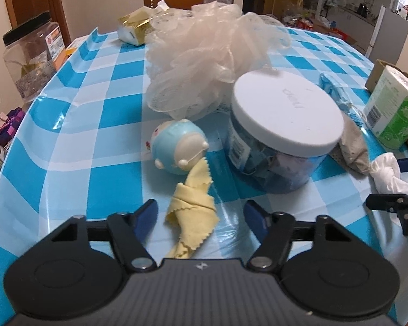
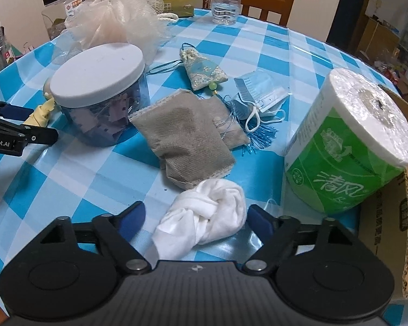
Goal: Organize soft objects
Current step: 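Lower the right gripper onto the knotted white cloth and close it, then close the left gripper on the yellow cloth, then drop the white cloth into the box with the right gripper while the left carries the yellow cloth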
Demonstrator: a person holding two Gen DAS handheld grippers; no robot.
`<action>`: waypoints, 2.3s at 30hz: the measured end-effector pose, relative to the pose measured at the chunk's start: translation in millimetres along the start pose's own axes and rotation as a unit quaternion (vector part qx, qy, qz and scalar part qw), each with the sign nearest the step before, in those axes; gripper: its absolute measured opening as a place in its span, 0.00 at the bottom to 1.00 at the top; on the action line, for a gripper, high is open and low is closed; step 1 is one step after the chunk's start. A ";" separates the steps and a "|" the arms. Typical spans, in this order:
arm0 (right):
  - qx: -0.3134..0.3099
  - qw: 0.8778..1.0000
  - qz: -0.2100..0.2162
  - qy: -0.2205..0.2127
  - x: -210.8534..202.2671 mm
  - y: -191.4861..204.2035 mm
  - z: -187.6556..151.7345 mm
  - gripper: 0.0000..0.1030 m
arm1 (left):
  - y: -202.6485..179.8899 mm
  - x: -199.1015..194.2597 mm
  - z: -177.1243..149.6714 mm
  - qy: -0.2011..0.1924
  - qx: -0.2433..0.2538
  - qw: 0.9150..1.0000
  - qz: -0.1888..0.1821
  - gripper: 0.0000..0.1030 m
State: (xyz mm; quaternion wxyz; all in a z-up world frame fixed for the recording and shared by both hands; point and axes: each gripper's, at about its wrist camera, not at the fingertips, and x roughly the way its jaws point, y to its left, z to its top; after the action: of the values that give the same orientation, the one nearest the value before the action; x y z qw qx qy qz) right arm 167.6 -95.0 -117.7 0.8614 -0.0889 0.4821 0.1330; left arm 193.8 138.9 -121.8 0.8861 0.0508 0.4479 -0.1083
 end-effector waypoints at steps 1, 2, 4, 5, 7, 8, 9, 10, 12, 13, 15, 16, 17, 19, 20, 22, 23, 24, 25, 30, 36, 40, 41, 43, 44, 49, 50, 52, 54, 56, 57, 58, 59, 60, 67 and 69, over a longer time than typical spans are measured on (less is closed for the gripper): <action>0.001 1.000 -0.002 0.001 -0.8 0.4 -0.4 0.77 | -1.1 -0.7 -0.4 -0.001 0.000 1.000 -0.001 0.62; 0.001 1.000 -0.002 0.002 -1.8 0.8 -0.4 0.74 | -1.7 -1.1 -1.1 -0.003 -0.002 1.000 0.001 0.62; 0.004 1.000 -0.003 0.003 -3.9 0.7 -1.3 0.70 | -2.9 -1.5 -1.8 -0.006 -0.006 1.000 0.003 0.59; 0.006 1.000 -0.005 0.003 -4.6 0.3 -1.5 0.65 | -3.0 -2.0 -1.9 -0.008 -0.007 1.000 0.003 0.54; 0.011 1.000 -0.008 0.003 -6.3 -1.1 -2.1 0.63 | -3.5 -3.4 -1.7 -0.012 -0.010 1.000 -0.003 0.44; 0.012 1.000 -0.008 0.004 -7.2 -1.8 -2.2 0.62 | -3.8 -3.7 -1.6 -0.013 -0.012 1.000 -0.002 0.37; 0.014 1.000 -0.009 0.003 -8.2 -2.3 -2.4 0.62 | -4.1 -3.6 -1.6 -0.014 -0.013 1.000 0.002 0.33; 0.014 1.000 -0.009 0.001 -9.3 -2.7 -2.7 0.61 | -4.6 -3.8 -1.7 -0.014 -0.013 1.000 0.008 0.31; 0.014 1.000 -0.009 0.000 -11.1 -2.4 -3.1 0.61 | -3.9 -4.5 -1.9 -0.014 -0.015 1.000 0.011 0.28; 0.014 1.000 -0.009 -0.002 -12.3 -2.3 -3.2 0.61 | -3.0 -4.8 -1.9 -0.013 -0.017 1.000 0.010 0.27; 0.012 1.000 -0.007 -0.004 -14.8 -2.1 -3.2 0.61 | -2.2 -6.2 -1.7 -0.012 -0.017 1.000 0.012 0.26; 0.011 1.000 -0.008 -0.005 -16.2 -1.9 -3.2 0.61 | -1.9 -7.3 -1.7 -0.011 -0.016 1.000 0.012 0.26; 0.009 1.000 -0.009 -0.006 -17.2 -1.8 -3.0 0.61 | -1.4 -8.5 -1.5 -0.010 -0.016 1.000 0.012 0.26; 0.007 1.000 -0.008 -0.009 -20.8 -2.0 -2.8 0.61 | -0.5 -11.6 -1.0 -0.009 -0.018 1.000 0.009 0.26; 0.007 1.000 -0.008 -0.010 -22.7 -2.3 -2.7 0.61 | -0.7 -14.1 -0.5 -0.008 -0.017 1.000 0.009 0.26; 0.005 1.000 -0.005 -0.011 -27.0 -3.6 -1.9 0.61 | -2.0 -19.9 1.0 -0.007 -0.014 1.000 0.007 0.26; 0.003 1.000 -0.004 -0.012 -29.8 -4.3 -1.6 0.61 | -2.5 -23.2 2.2 -0.007 -0.011 1.000 0.005 0.26; 0.002 1.000 -0.003 -0.012 -31.8 -5.2 -1.2 0.61 | -3.6 -28.3 3.9 -0.007 -0.008 1.000 0.002 0.26; 0.000 1.000 -0.002 -0.013 -35.1 -6.3 -1.0 0.61 | -4.6 -32.5 5.6 -0.007 -0.004 1.000 0.000 0.26; -0.009 1.000 0.003 -0.019 -57.6 -15.4 0.5 0.61 | -16.0 -57.9 16.7 -0.001 0.018 1.000 -0.023 0.26; -0.009 0.999 0.008 -0.034 -91.6 -39.3 -0.3 0.61 | -50.1 -86.3 30.0 0.004 0.053 0.997 -0.060 0.26; -0.012 0.999 -0.010 -0.047 -113.7 -64.0 -5.0 0.61 | -81.7 -97.8 40.0 -0.002 0.076 0.994 -0.082 0.26; -0.011 0.999 -0.017 -0.050 -118.3 -71.3 -6.6 0.61 | -90.2 -100.1 42.6 -0.005 0.080 0.993 -0.087 0.26; -0.008 0.998 -0.032 -0.055 -127.4 -89.3 -10.5 0.61 | -109.9 -103.2 48.1 -0.012 0.092 0.991 -0.099 0.26; -0.006 0.997 -0.040 -0.058 -131.6 -98.4 -13.2 0.61 | -119.2 -104.1 50.5 -0.015 0.097 0.990 -0.103 0.26; 0.012 0.995 -0.071 -0.067 -145.2 -147.6 -25.8 0.61 | -170.2 -103.8 64.7 -0.022 0.120 0.985 -0.125 0.26; 0.017 0.995 -0.075 -0.067 -146.3 -157.4 -28.6 0.61 | -179.6 -103.6 66.9 -0.025 0.124 0.984 -0.128 0.26; 0.024 0.994 -0.079 -0.068 -147.2 -174.1 -34.1 0.61 | -200.3 -101.5 72.9 -0.028 0.131 0.982 -0.135 0.26; 0.031 0.994 -0.081 -0.070 -146.5 -188.9 -38.8 0.61 | -221.4 -98.9 79.7 -0.031 0.139 0.980 -0.141 0.26; 0.035 0.994 -0.080 -0.073 -144.0 -201.6 -42.4 0.62 | -239.7 -97.9 85.4 -0.035 0.147 0.978 -0.147 0.26; 0.037 0.993 -0.078 -0.074 -142.3 -207.1 -43.8 0.65 | -250.7 -96.5 88.9 -0.039 0.152 0.976 -0.148 0.26; 0.038 0.994 -0.072 -0.076 -140.3 -212.3 -45.0 0.66 | -258.7 -96.3 91.4 -0.041 0.155 0.976 -0.150 0.26; 0.039 0.994 -0.064 -0.076 -138.0 -216.3 -46.7 0.73 | -266.5 -94.7 94.3 -0.042 0.157 0.975 -0.151 0.26; 0.037 0.995 -0.057 -0.077 -136.9 -218.8 -49.3 0.84 | -275.3 -92.7 97.9 -0.043 0.158 0.975 -0.153 0.26; 0.025 0.996 -0.017 -0.083 -138.5 -222.7 -68.5 1.00 | -323.4 -73.4 123.3 -0.047 0.166 0.972 -0.162 0.26; 0.028 0.996 -0.014 -0.084 -141.3 -224.9 -73.0 1.00 | -333.0 -67.6 131.8 -0.048 0.166 0.970 -0.169 0.26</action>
State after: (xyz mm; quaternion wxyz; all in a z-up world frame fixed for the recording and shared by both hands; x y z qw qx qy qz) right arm 108.9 -349.2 -29.3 0.9029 -0.0600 0.4100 0.1143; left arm 178.9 -199.3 13.2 0.8543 0.1156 0.3830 -0.3319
